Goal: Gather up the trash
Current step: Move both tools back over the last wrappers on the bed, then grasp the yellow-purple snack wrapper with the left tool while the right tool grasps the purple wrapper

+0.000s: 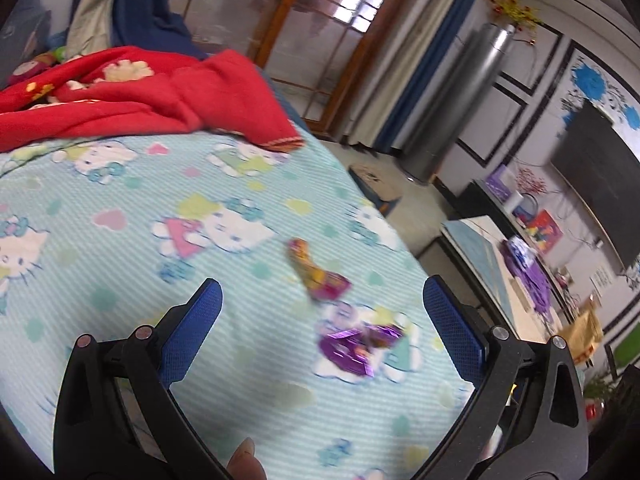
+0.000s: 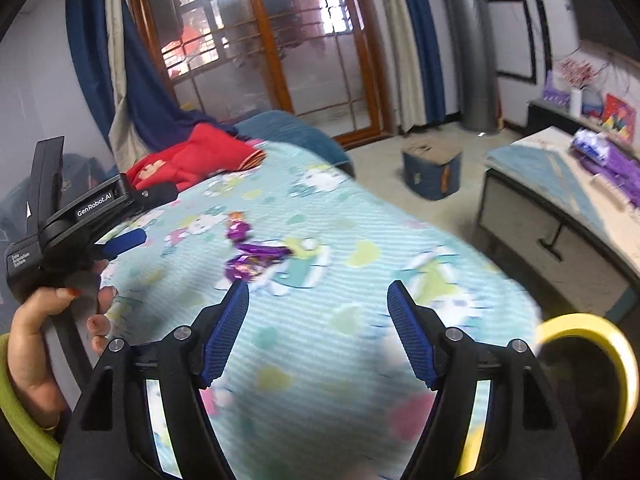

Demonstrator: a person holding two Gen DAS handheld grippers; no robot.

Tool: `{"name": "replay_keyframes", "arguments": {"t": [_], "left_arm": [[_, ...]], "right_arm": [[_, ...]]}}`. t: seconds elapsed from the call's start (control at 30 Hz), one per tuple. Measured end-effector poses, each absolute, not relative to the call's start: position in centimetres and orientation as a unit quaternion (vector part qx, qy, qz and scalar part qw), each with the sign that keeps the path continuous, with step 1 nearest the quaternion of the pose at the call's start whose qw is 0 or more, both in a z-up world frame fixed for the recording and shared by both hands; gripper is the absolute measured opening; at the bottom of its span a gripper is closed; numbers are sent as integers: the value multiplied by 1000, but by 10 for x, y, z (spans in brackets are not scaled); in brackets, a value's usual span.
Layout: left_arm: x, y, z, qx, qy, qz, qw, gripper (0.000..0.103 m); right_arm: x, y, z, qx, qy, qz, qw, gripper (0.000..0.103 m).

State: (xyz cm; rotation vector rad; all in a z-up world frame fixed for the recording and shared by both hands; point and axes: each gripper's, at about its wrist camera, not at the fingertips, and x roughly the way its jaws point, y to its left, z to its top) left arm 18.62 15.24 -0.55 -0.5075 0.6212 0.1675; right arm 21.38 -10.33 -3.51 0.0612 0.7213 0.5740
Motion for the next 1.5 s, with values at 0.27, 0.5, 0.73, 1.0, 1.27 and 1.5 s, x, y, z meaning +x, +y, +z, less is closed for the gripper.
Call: {"name": "replay_keyframes", "arguments": {"t": [0.27,0.5,0.73,1.0,1.27,1.5], "left_arm": [[196,190,-14,-281,302,79,908,92],[218,192,-26,-295,316,43,901,76],[250,188,-47,-317,343,17,884,63],[281,164,-63,-307,377,6,874,47],[278,136,-82,-249,406,13,879,16],[249,118,-82,-226,403,-9,887,13]], "right_arm": [[247,-55,-56,61,406,284,866,69],[273,-22,-70,65,432,265,860,69],[296,-19,-86,86,448,257,852,41],[273,-50,-88,90,430,271,856,33],[244,-85,-86,94,424,285,854,30],[229,-107,-78,98,403,281,865,29]]}}
